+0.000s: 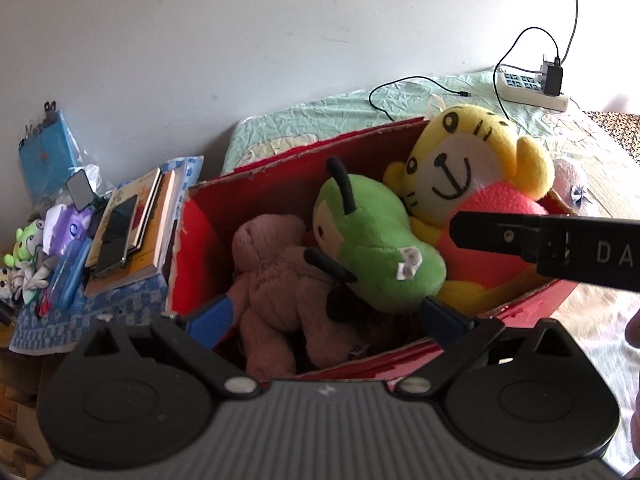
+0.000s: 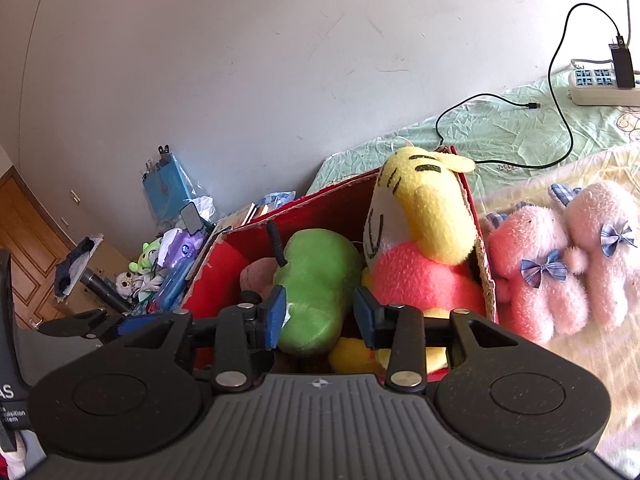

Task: Organize objects
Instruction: 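Open the right gripper to release the bean plush and withdraw, then move the right gripper to the white bunny plush beside the box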

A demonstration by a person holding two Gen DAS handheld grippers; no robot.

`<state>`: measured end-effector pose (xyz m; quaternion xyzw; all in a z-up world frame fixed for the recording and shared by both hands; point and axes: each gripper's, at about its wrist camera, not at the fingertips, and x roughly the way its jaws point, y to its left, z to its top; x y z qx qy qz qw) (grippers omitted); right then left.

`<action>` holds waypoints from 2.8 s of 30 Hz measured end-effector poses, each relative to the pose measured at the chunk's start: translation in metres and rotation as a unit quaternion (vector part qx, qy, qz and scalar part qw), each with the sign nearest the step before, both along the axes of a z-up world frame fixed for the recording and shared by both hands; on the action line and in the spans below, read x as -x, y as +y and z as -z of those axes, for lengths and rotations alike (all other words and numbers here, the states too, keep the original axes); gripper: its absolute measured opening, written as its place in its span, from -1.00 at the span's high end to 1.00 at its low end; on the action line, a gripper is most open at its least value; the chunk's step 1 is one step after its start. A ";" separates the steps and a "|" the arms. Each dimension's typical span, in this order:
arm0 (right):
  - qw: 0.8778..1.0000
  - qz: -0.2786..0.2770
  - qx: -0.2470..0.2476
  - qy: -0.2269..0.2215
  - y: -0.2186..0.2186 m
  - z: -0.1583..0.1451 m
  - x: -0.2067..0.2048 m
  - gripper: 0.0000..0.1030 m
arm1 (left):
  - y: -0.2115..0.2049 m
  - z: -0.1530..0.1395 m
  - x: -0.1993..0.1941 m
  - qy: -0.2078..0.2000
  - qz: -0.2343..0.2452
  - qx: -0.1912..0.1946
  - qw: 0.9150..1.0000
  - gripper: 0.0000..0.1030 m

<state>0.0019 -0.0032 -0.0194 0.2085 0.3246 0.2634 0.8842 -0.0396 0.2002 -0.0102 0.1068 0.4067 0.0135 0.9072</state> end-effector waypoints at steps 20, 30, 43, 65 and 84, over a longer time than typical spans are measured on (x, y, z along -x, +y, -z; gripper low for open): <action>1.000 -0.026 -0.016 -0.003 -0.010 -0.003 0.036 0.02 | 0.002 -0.012 0.030 0.008 -0.013 0.023 1.000 -0.96; 0.997 -0.059 -0.030 0.034 -0.028 0.009 0.033 0.02 | -0.011 -0.001 0.038 0.028 -0.026 0.012 0.999 -0.96; 0.992 -0.089 0.013 0.083 -0.061 0.024 0.027 0.01 | -0.053 0.029 0.035 0.083 -0.080 0.010 0.993 -0.97; 0.979 -0.064 0.039 0.188 -0.154 0.067 0.003 0.02 | -0.165 0.072 0.009 0.151 -0.059 -0.013 0.987 -0.97; 0.973 -0.025 -0.005 0.231 -0.215 0.105 0.005 0.31 | -0.237 0.104 -0.009 0.197 -0.029 -0.016 0.980 -0.97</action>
